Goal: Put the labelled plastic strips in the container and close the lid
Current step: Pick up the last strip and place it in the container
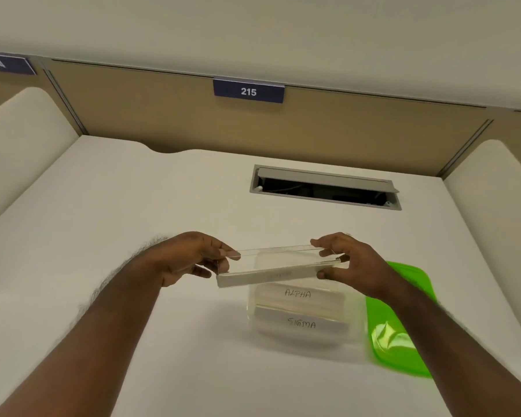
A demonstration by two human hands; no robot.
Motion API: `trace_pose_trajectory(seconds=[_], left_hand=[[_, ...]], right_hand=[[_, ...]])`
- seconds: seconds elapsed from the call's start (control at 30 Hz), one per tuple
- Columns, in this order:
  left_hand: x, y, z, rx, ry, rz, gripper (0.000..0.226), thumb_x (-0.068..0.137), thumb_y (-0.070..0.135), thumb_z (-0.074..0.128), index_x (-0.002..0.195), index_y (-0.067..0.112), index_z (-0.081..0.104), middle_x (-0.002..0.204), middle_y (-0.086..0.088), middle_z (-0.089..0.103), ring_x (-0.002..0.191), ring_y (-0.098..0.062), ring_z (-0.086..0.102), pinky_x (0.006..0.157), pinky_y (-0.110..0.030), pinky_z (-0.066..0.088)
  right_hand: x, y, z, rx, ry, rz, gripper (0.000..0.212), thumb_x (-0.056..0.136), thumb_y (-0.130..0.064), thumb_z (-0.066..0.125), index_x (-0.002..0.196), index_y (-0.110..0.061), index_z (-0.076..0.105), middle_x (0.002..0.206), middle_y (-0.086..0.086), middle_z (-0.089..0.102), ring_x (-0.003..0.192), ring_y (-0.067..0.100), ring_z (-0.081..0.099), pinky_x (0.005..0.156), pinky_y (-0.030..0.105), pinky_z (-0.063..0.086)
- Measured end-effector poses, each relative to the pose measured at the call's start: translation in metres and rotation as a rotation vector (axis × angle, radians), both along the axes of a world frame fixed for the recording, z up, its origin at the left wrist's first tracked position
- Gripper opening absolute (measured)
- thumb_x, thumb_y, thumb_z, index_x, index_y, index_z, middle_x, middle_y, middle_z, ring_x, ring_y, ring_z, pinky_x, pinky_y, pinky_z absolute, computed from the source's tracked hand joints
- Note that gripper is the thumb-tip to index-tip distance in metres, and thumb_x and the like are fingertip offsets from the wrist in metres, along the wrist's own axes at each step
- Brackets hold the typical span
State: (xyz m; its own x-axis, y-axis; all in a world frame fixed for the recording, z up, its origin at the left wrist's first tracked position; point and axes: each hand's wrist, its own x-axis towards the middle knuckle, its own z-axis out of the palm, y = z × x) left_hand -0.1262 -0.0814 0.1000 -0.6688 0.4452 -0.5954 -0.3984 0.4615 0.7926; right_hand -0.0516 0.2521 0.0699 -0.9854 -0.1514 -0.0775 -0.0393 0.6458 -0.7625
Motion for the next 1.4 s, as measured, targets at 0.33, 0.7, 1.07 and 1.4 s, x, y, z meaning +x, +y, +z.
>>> trace_pose_trajectory(seconds=[0.33, 0.7, 1.07, 1.4], left_hand=[[0.018, 0.042, 0.004, 0.173, 0.163, -0.108, 0.067, 0.063, 0.065, 0.073, 0.117, 0.027, 0.069, 0.120, 0.004, 0.070, 0.111, -0.019, 0.063, 0.098, -0.042, 0.047], [0.037, 0.055, 0.061, 0.221, 0.522, -0.164, 0.035, 0.088, 0.044, 0.058, 0.106, 0.019, 0.075, 0.109, -0.001, 0.074, 0.106, -0.017, 0.067, 0.094, -0.036, 0.049], [0.027, 0.056, 0.033, 0.056, 0.622, -0.214, 0.031, 0.084, 0.049, 0.062, 0.105, 0.029, 0.073, 0.104, 0.009, 0.069, 0.102, -0.009, 0.063, 0.083, -0.023, 0.049], [0.036, 0.069, -0.071, -0.644, 0.880, -0.484, 0.043, 0.081, 0.060, 0.051, 0.119, 0.043, 0.063, 0.119, 0.017, 0.058, 0.110, -0.014, 0.049, 0.089, -0.034, 0.032]], right_hand=[[0.049, 0.051, 0.025, -0.152, -0.065, -0.147, 0.037, 0.072, -0.018, 0.080, 0.106, -0.029, 0.070, 0.107, -0.011, 0.071, 0.097, 0.006, 0.068, 0.083, 0.016, 0.052], [0.072, 0.060, 0.090, -0.366, 0.006, -0.150, 0.032, 0.083, -0.038, 0.062, 0.095, -0.010, 0.074, 0.097, 0.005, 0.076, 0.088, 0.012, 0.070, 0.078, 0.018, 0.052], [0.069, 0.057, 0.081, -0.207, -0.061, -0.168, 0.010, 0.073, -0.038, 0.069, 0.079, -0.036, 0.075, 0.090, -0.018, 0.075, 0.083, -0.002, 0.068, 0.073, 0.009, 0.047], [0.060, 0.046, -0.029, 0.502, -0.257, -0.175, 0.050, 0.065, -0.068, 0.066, 0.111, -0.049, 0.064, 0.118, -0.013, 0.062, 0.118, 0.016, 0.049, 0.101, 0.032, 0.034]])
